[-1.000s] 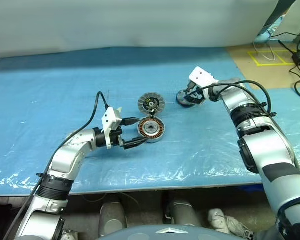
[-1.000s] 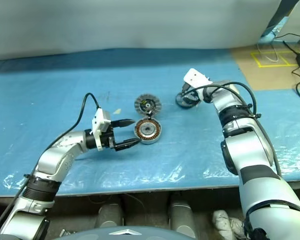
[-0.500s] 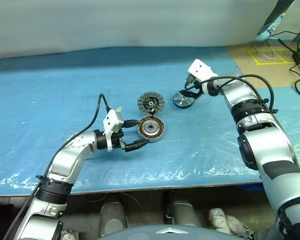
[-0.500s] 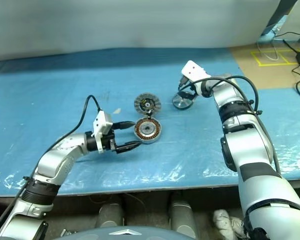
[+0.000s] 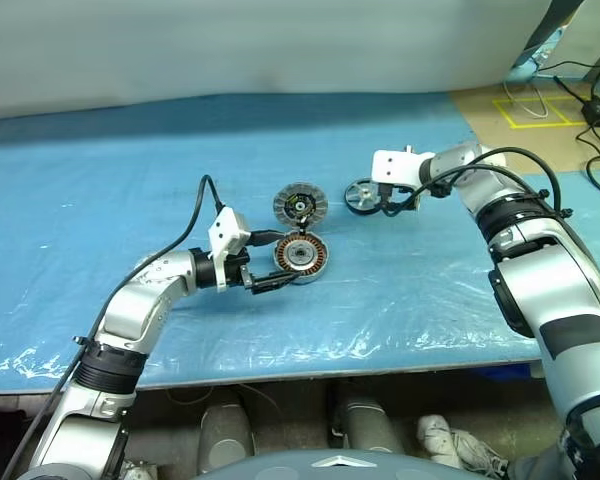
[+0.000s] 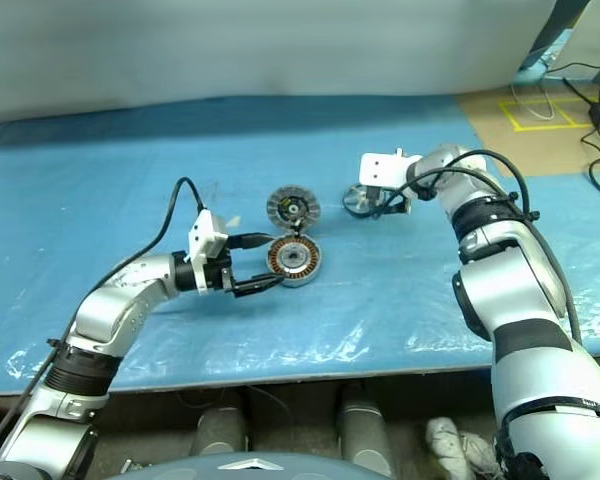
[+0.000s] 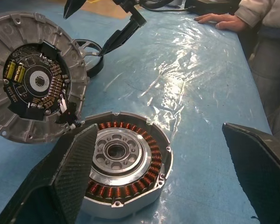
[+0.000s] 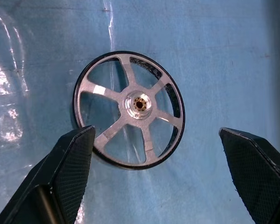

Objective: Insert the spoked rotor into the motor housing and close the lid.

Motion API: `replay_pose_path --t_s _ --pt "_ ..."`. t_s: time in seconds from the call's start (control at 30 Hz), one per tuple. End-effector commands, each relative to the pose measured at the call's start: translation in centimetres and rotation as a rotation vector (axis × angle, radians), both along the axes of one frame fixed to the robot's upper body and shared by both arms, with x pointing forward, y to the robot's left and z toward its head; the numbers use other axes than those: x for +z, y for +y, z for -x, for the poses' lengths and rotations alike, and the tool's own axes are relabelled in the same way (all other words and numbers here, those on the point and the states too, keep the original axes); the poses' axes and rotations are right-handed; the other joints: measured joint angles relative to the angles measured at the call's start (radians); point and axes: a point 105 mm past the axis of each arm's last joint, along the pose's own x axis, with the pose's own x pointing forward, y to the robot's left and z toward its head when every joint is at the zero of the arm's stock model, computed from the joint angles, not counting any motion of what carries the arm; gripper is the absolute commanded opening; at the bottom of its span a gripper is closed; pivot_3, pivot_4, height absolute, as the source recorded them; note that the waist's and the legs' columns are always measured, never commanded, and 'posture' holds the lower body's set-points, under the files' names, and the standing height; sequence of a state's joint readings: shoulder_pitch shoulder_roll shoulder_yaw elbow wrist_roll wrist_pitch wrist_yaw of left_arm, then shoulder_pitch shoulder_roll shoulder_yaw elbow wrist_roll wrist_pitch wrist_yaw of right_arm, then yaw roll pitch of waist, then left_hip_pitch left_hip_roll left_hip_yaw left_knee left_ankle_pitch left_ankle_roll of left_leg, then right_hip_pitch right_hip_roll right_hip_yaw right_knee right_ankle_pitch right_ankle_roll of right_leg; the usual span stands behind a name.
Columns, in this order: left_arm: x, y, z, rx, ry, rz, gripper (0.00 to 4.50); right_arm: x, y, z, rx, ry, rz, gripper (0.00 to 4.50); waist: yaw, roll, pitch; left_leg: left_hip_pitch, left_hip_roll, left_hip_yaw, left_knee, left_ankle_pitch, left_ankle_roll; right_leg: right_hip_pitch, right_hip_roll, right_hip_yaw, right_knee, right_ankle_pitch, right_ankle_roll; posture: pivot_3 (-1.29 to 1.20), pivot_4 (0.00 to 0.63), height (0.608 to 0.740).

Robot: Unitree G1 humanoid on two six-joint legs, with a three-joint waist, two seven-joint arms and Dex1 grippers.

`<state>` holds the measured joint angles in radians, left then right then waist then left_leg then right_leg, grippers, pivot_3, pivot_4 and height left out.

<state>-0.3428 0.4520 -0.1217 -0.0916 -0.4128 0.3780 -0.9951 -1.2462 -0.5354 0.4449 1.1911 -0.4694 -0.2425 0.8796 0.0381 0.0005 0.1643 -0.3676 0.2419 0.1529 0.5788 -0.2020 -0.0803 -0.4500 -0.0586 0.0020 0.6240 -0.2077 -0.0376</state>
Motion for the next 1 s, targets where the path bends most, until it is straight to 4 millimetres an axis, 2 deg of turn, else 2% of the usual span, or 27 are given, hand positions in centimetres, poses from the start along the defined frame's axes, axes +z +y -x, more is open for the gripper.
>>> replay_pose_path --t_s 0.03,0.2,0.37,0.47,0.57,0.8,0.9,1.0 --pt "0.5 -0.2 0.5 -0.012 -0.023 0.01 4.5 1.4 0.8 -0.5 0.025 -0.056 0.016 4.48 0.003 0.0 0.0 -0.001 0.0 0.0 0.001 0.0 0.0 -0.003 0.0 0.0 0.0 0.0 0.0 0.0 0.15 0.74" --pt "-0.1 0.2 0.7 0.004 -0.013 0.006 4.5 1.9 1.6 -0.7 0.028 -0.063 -0.005 4.48 0.005 0.0 0.0 -0.005 0.0 0.0 0.001 0.0 0.001 -0.007 0.0 -0.001 0.002 0.0 0.0 0.0 0.15 0.74" --pt "-0.9 0.6 0.7 0.014 -0.008 0.005 4.5 0.6 0.9 -0.4 0.04 -0.035 0.074 4.48 0.005 0.0 0.0 -0.006 0.0 0.0 0.002 0.001 0.001 -0.008 0.0 -0.001 0.003 0.0 0.0 0.0 0.15 0.74" --pt "-1.5 0.8 0.7 0.015 -0.005 0.003 4.5 0.2 1.1 -0.3 0.044 -0.013 0.058 3.88 0.005 0.0 0.0 -0.006 0.0 0.0 0.002 0.001 0.001 -0.009 0.0 0.0 0.003 0.0 0.0 0.0 0.15 0.74" --pt "-1.8 0.9 0.7 0.015 -0.005 0.002 4.5 -0.1 1.0 -0.2 0.038 -0.007 0.056 2.84 0.004 0.0 0.0 -0.006 0.0 0.0 0.003 0.001 0.001 -0.009 0.0 0.0 0.003 0.0 0.0 0.0 0.15 0.74" --pt "-2.1 0.9 0.5 0.009 -0.01 0.003 4.5 -2.0 0.7 0.1 -0.011 0.061 0.028 2.84 0.006 0.0 0.0 -0.006 0.0 0.0 0.003 0.001 0.002 -0.008 0.0 0.0 0.004 0.001 -0.001 0.0 0.15 0.74" --pt "-2.2 0.8 0.7 0.007 -0.013 0.003 4.5 -3.4 0.0 0.4 -0.05 0.098 0.048 2.84 0.006 0.0 0.0 -0.006 0.0 0.0 0.004 0.001 0.002 -0.008 0.0 0.0 0.005 0.001 -0.001 0.0 0.15 0.74" --pt "-2.3 0.7 0.8 0.003 -0.012 0.002 4.5 -4.6 0.0 0.9 -0.082 0.169 0.006 2.84 0.006 0.0 0.0 -0.005 0.0 0.0 0.004 0.001 0.002 -0.008 0.0 0.0 0.006 0.001 -0.001 0.0 0.15 0.74"
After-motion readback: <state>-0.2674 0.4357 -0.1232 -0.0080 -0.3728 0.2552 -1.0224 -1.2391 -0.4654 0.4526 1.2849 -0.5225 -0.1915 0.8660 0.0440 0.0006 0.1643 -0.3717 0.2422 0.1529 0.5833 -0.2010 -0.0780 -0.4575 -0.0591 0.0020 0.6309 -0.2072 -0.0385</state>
